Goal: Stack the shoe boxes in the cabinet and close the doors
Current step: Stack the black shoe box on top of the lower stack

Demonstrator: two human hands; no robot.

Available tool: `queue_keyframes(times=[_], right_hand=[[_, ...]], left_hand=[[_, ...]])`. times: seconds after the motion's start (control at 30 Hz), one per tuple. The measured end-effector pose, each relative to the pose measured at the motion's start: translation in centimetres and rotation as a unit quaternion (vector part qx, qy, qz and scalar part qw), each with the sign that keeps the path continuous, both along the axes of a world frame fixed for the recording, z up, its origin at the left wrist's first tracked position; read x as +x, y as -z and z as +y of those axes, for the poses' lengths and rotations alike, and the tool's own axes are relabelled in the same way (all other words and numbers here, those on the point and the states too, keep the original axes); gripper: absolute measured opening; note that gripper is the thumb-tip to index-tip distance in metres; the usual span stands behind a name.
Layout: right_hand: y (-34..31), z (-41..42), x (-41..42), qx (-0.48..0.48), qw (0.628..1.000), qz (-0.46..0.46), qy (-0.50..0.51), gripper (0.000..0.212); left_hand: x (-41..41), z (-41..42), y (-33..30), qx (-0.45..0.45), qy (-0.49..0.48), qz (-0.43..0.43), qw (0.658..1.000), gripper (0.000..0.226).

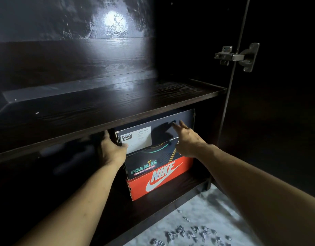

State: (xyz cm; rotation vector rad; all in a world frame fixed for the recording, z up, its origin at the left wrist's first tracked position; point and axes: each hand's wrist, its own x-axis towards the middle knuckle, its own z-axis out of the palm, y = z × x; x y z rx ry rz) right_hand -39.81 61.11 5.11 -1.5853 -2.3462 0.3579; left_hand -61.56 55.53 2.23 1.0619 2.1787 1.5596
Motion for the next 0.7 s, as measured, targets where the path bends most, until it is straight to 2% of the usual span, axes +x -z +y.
queue_keyframes(times=[0.1, 0.2, 0.27, 0.37, 0.47, 0.53, 0.63, 0.7], right_hand=[[-0.3, -2.0, 2.7, -0.015, 1.000, 0.006, 0.001, 0.065], [-1.5, -4.6, 6.5, -0.035, 0.999, -0.018, 0.011, 0.040], [-2.7, -6.8, 9.5, -0.053, 0.998, -0.037, 0.025, 0.035], [-4.5, -10.5, 14.5, -0.077, 0.994, -0.058, 0.056, 0.039], [-5.8, -14.5, 19.7, -0.087, 0.990, -0.053, 0.100, 0.047], [-6.2, -17.3, 23.5, -0.089, 0.985, -0.053, 0.134, 0.048], [-6.8, -21.9, 28.8, -0.085, 0.978, -0.080, 0.175, 0.038], [-6.9, -25.2, 32.1, -0.086, 0.971, -0.091, 0.205, 0.033]], left_hand=[[2.0, -1.9, 0.5, -0.053, -0.049, 0.012, 0.997, 0.094], [5.4, -3.9, 1.1, -0.123, -0.052, 0.030, 0.991, 0.071], [7.9, -4.9, 1.0, -0.199, 0.036, 0.037, 0.979, 0.052], [12.7, -7.1, -0.7, -0.307, 0.234, 0.063, 0.920, 0.041], [18.2, -9.6, -2.8, -0.320, 0.390, 0.092, 0.859, 0.035], [22.1, -11.1, -4.3, -0.308, 0.463, 0.112, 0.824, 0.038], [28.1, -12.7, -5.6, -0.313, 0.517, 0.160, 0.780, 0.062], [31.9, -13.9, -6.1, -0.315, 0.550, 0.177, 0.753, 0.061]])
